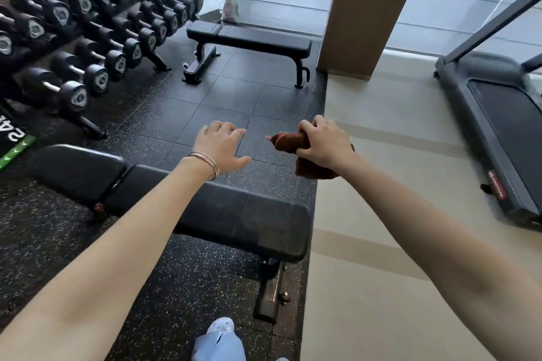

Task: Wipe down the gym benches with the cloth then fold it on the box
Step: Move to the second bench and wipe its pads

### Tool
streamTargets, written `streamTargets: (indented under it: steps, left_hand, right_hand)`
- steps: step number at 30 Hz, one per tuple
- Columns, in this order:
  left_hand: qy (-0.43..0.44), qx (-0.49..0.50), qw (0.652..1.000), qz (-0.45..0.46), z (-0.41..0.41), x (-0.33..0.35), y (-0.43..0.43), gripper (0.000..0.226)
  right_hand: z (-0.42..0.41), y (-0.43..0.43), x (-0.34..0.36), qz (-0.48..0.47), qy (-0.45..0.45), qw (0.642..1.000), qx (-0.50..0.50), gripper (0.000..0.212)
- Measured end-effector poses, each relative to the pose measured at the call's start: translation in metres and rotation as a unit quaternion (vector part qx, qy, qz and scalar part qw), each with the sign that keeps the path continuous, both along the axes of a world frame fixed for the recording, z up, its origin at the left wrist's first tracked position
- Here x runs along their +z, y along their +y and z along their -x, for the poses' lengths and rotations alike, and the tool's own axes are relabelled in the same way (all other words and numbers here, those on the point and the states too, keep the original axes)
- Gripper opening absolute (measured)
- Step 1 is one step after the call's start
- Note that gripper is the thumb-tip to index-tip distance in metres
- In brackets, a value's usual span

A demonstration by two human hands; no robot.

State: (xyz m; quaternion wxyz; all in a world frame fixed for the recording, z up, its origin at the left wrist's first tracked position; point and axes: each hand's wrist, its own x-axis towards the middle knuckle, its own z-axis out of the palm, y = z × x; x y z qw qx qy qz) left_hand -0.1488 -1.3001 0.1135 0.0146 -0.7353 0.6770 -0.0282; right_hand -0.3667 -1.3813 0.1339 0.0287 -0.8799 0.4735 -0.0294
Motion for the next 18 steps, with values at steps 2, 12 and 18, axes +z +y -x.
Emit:
streamTargets:
  steps: [2,12,18]
  left_hand:
    - [-0.001,0.003,1.0,0.0,0.008,0.004,-0.004,0.072]
    - [-0.015,-0.007,1.0,0.016,0.014,0.022,-0.042,0.071]
    - [-0.013,-0.012,1.0,0.01,0.011,0.024,-0.063,0.072]
  right_hand:
    - [0.008,-0.006,0.004,-0.004,-0.002,1.0,0.001,0.046]
    - [0.018,-0.034,0.015,0.001,-0.017,1.0,-0.01,0.046]
    - [0.022,-0.049,0.016,0.014,-0.036,0.999,-0.026,0.045]
